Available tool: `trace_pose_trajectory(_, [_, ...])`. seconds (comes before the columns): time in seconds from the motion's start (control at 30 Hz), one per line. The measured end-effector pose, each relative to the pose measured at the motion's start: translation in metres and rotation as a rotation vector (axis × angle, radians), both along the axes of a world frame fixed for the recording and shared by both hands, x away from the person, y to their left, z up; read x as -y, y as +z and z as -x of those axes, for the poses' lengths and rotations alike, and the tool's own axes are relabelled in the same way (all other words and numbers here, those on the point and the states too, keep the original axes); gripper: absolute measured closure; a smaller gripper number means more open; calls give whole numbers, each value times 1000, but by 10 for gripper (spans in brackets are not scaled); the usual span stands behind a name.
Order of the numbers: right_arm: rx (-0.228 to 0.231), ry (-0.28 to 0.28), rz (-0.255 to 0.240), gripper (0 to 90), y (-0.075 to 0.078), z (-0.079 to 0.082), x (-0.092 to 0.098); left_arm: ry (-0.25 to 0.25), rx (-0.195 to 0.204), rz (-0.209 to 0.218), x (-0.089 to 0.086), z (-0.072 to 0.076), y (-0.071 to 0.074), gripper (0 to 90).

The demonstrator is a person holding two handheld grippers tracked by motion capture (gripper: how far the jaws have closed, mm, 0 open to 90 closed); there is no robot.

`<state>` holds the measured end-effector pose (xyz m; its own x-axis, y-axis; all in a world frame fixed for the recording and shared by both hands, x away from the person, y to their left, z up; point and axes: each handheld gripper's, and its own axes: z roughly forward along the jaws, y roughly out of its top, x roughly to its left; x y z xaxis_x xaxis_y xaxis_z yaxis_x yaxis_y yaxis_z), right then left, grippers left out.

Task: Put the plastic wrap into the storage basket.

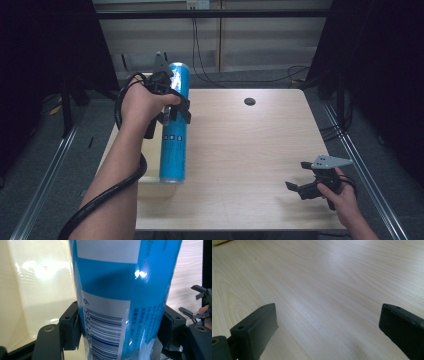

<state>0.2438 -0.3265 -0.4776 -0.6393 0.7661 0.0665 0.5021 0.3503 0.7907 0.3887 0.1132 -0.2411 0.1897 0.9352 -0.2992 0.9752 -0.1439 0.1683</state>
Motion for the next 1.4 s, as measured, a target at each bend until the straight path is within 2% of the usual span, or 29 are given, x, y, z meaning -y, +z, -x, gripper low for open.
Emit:
trace_pose_trajectory(0.37, [5, 0, -11, 17, 0, 0, 0, 30, -16, -8, -14, 1, -9, 323])
trace_pose_trajectory(0.63, [7, -2, -11, 17, 1, 0, 0, 75, -48, -11, -28, -1, -29, 323])
trace_pose_trajectory(0.73, [4, -2, -12, 17, 1, 0, 0, 75, -55, -22, -30, -1, -33, 323])
trace_pose_trajectory(1.17, [1, -1, -13, 17, 1, 0, 0, 120, -71, -11, -39, 0, -38, 323])
trace_pose_trajectory(1.27, [5, 0, -14, 17, 1, 0, 0, 111, -78, -23, -40, 0, -40, 323])
trace_pose_trajectory(1.3, [0, 1, -14, 17, 1, 0, 0, 115, -83, -16, -40, 0, -41, 323])
trace_pose_trajectory(1.4, [2, -1, -8, 17, 0, 0, -1, 138, -73, -14, -41, 1, -44, 322])
